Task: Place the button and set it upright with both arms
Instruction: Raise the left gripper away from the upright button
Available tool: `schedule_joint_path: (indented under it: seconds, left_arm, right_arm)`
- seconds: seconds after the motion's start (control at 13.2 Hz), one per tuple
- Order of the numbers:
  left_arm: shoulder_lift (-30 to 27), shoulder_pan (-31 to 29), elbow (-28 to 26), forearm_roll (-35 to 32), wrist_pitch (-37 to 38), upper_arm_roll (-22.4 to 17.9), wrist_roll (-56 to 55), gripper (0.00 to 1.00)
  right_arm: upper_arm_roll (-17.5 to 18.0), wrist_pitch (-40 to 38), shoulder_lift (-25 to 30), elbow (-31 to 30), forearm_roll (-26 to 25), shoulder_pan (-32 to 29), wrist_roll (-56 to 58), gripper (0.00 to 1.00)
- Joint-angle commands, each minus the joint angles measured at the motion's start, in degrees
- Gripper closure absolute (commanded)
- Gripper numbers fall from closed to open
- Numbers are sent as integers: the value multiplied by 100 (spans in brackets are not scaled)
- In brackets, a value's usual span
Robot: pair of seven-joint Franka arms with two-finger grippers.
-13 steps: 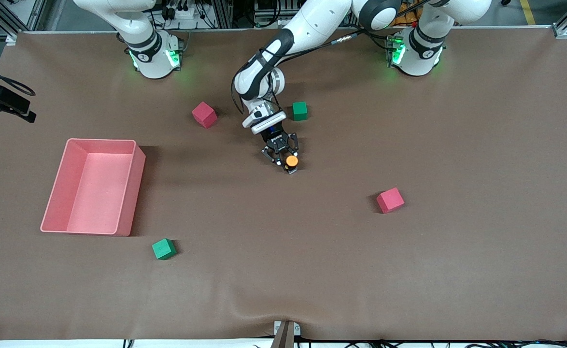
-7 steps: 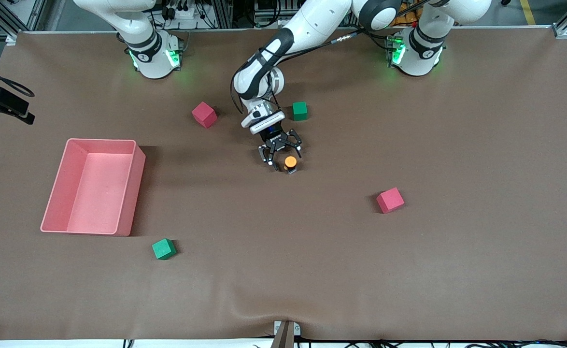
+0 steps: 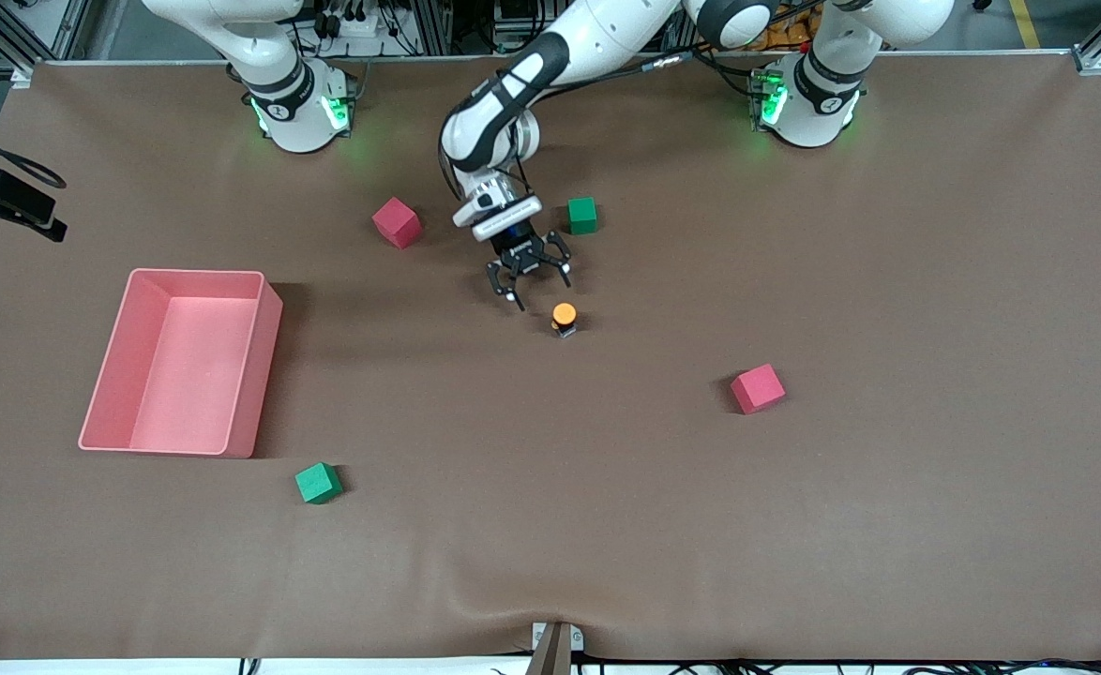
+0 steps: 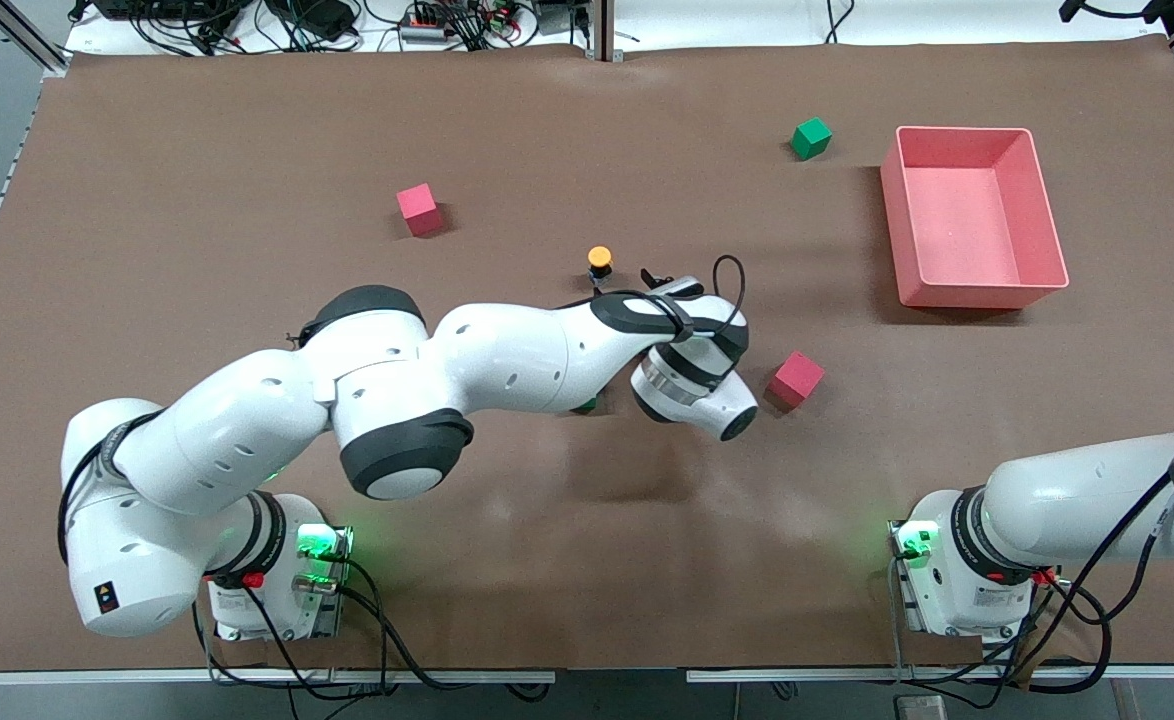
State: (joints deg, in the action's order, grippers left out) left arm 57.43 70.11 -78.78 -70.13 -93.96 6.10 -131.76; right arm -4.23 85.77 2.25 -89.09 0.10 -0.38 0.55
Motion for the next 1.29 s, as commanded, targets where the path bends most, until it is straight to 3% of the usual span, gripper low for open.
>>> schedule_joint_path:
  seconds: [0.0, 0.53, 1.21]
  left_arm:
    - [-442, 20, -50, 428, 273, 128, 632, 0]
    - [-1462, -436, -58, 1351, 19, 146, 1969, 0]
    - [-2780, -1911, -85, 2791, -745, 146, 4315, 0]
  right_arm:
    - [19, -8, -58, 120, 8, -41, -2, 0]
    - [19, -69, -58, 93, 8, -41, -2, 0]
    - [10, -43, -58, 111, 8, -67, -2, 0]
